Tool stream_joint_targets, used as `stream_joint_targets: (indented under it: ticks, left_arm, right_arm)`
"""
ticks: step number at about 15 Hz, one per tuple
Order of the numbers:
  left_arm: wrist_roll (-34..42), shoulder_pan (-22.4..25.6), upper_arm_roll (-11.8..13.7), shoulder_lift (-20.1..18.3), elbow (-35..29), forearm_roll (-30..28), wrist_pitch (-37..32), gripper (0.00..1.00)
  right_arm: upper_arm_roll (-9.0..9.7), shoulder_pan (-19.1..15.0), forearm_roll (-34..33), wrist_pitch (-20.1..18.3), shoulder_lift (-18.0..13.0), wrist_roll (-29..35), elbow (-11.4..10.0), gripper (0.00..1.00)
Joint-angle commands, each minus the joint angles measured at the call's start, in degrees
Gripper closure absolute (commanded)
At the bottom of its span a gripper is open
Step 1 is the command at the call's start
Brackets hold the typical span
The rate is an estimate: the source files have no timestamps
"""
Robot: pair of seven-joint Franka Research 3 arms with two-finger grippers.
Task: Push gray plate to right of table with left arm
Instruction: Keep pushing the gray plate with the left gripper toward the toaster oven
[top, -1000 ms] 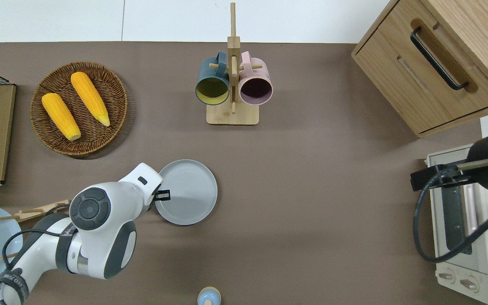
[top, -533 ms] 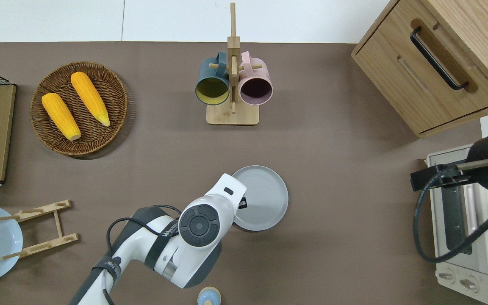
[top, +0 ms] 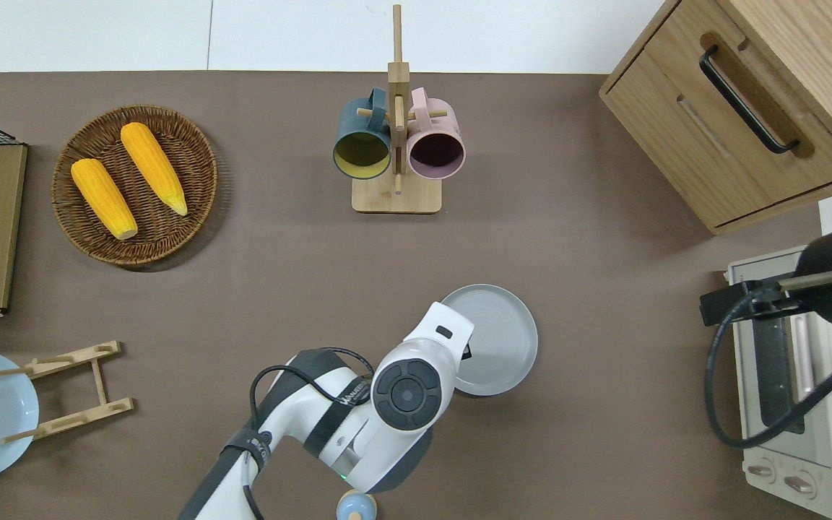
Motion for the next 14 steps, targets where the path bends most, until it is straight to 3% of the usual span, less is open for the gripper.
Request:
stream_joint_targets:
  ticks: [1, 5, 6, 7, 9, 10, 11, 14]
  left_arm:
    - [-1.71, -2.31, 0.56, 2.96, 2.71, 0.39, -0.38, 1.0]
    - [-1.53, -2.31, 0.56, 2.87, 3.41, 0.39, -1.34, 0.95]
    - [-1.18, -2.31, 0.73, 2.87, 4.46, 0.91, -3.35, 0.83]
    - [-0.83, -1.88, 0.82, 2.87, 6.21, 1.53, -6.5, 0.55]
    - [1.27, -1.44, 0.91, 2.52, 8.68, 1.62, -11.44, 0.36]
    - [2.24, -1.44, 1.0, 2.08, 8.95, 1.36, -12.15, 0.08]
    - [2.33, -1.44, 1.08, 1.73, 8.86, 1.09, -12.25, 0.01]
    - [2.6, -1.35, 1.08, 1.38, 8.25, 1.09, -12.25, 0.0]
  right_arm:
    - [0.92, -1.15, 0.25, -0.89, -0.14, 0.66, 0.53, 0.017]
    - [0.92, -1.07, 0.25, -0.89, -0.14, 0.66, 0.53, 0.017]
    - [0.92, -1.15, 0.25, -0.89, -0.14, 0.75, 0.53, 0.017]
    - [0.92, -1.07, 0.25, -0.89, -0.14, 0.75, 0.53, 0.017]
    - [0.92, -1.15, 0.25, -0.89, -0.14, 0.75, 0.53, 0.017]
    - [0.92, -1.07, 0.25, -0.89, -0.14, 0.66, 0.53, 0.017]
    - [0.92, -1.15, 0.25, -0.89, -0.14, 0.66, 0.53, 0.017]
    - [0.92, -1.15, 0.25, -0.89, -0.14, 0.66, 0.53, 0.017]
